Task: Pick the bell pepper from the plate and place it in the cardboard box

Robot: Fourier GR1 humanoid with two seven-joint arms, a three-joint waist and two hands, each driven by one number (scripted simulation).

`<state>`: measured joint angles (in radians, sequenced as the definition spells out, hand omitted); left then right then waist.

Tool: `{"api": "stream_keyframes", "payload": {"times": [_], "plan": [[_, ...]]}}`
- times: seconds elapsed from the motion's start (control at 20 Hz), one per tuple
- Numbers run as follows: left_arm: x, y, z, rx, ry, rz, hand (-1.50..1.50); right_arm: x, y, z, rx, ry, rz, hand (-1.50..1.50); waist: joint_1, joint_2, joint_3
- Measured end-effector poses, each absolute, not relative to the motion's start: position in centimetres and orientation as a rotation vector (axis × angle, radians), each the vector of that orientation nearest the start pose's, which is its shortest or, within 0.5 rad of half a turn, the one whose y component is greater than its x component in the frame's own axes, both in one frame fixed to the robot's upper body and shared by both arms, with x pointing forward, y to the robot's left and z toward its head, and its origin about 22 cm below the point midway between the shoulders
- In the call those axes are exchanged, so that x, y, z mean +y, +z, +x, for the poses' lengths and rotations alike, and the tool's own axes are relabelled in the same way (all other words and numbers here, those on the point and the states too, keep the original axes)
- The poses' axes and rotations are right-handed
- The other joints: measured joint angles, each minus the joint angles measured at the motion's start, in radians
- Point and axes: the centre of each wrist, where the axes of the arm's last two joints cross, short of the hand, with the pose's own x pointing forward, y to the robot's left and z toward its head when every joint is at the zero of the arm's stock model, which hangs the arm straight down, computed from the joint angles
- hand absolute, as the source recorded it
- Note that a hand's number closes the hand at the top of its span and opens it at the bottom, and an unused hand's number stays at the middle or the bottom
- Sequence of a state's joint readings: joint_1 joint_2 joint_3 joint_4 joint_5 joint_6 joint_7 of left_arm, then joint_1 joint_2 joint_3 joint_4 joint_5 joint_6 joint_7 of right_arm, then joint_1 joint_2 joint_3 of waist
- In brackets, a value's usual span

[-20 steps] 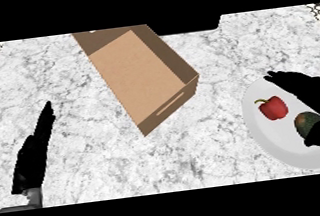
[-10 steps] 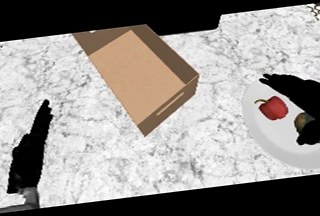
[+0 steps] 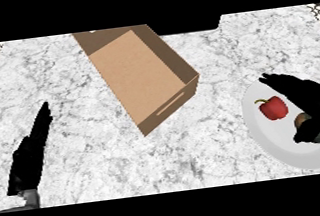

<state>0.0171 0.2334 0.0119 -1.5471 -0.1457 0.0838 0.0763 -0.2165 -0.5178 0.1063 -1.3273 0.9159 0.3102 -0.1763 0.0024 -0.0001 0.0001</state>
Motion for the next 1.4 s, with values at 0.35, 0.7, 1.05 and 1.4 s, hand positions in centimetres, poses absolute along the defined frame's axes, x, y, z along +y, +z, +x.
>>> {"api": "stream_keyframes", "payload": {"times": [0.35, 0.7, 1.05, 1.4], "plan": [[28.7, 0.4, 24.0, -1.449, -0.203, 0.385, 0.0, -32.1, 3.1, 30.0, -1.161, 1.423, -0.699, -1.5, 0.0, 0.0, 0.0], [28.9, 0.9, 24.4, -1.443, -0.202, 0.375, 0.0, -32.0, 1.9, 29.6, -1.119, 1.463, -0.709, -1.5, 0.0, 0.0, 0.0], [28.8, 0.6, 23.8, -1.444, -0.202, 0.385, 0.0, -32.2, 0.8, 29.8, -1.163, 1.471, -0.729, 1.5, -0.001, -0.002, -0.004], [29.0, 1.3, 24.3, -1.445, -0.199, 0.379, 0.0, -32.0, 1.2, 30.2, -1.289, 1.455, -0.869, 1.5, -0.003, 0.0, -0.002]]}}
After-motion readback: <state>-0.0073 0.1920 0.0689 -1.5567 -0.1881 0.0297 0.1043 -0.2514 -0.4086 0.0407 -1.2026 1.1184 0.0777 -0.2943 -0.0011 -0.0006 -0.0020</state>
